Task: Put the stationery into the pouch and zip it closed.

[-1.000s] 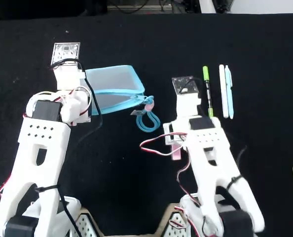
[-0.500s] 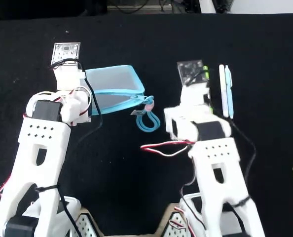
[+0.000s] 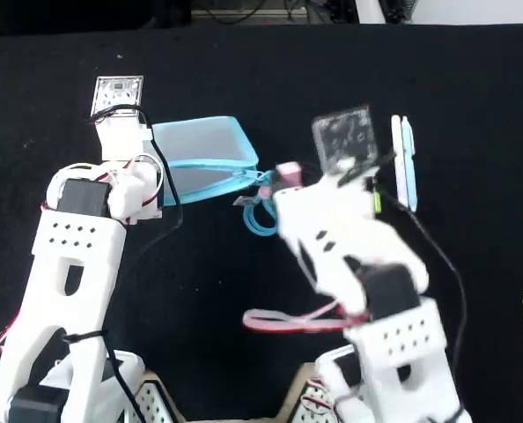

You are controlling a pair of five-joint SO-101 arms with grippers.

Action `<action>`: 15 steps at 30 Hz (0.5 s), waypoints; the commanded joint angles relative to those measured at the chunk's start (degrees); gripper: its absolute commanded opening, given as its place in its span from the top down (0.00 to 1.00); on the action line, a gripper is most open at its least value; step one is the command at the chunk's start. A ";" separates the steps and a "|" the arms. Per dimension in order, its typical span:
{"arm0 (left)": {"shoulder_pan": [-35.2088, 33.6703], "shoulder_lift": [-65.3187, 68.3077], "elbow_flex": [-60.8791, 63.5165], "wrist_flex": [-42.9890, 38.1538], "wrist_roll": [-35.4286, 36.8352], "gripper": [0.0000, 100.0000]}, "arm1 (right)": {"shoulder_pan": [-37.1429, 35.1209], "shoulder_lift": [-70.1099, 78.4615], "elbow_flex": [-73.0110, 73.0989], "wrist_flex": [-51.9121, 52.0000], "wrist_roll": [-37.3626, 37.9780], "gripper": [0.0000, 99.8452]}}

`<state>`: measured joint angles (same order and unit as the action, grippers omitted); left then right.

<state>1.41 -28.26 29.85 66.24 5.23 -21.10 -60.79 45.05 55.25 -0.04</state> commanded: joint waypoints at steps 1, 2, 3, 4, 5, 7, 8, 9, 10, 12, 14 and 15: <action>0.22 1.05 2.33 0.09 0.79 0.97 | -5.54 -5.58 -2.59 -4.31 0.00 0.99; 0.22 1.05 2.33 0.00 0.79 0.97 | -6.42 -6.64 -1.98 -6.07 0.00 0.99; 0.22 1.14 2.33 0.00 0.79 0.97 | -7.12 -7.52 -1.19 -8.18 0.00 0.99; 0.22 1.14 2.33 -0.09 0.79 0.97 | -7.82 -8.22 -0.31 -10.64 0.00 0.99; 0.22 1.14 2.33 -0.09 0.79 0.97 | -8.88 -8.75 0.75 -13.36 0.00 0.99; 0.22 1.05 2.33 -0.09 0.79 0.97 | -11.60 -9.45 4.09 -19.60 0.00 0.99; 0.22 1.05 2.33 -0.09 0.79 0.97 | -13.01 -9.54 6.11 -23.03 0.00 0.99; 0.22 0.97 2.33 -0.09 0.79 0.97 | -14.15 -9.54 8.13 -26.46 0.00 0.99; 0.22 0.97 2.33 -0.09 0.79 0.97 | -15.30 -9.45 10.15 -30.07 0.00 0.99; 0.22 1.05 2.33 -0.09 0.79 0.97 | -16.79 -9.45 14.46 -37.36 0.00 0.99; 0.22 1.14 2.33 -0.09 0.79 0.97 | -17.41 -9.45 18.33 -44.66 0.00 0.99; 0.22 1.14 2.33 -0.09 0.79 0.97 | -17.41 -9.45 20.26 -48.09 0.00 0.99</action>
<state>1.41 -28.26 29.85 66.24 5.23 -37.45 -69.14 62.64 18.42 -0.13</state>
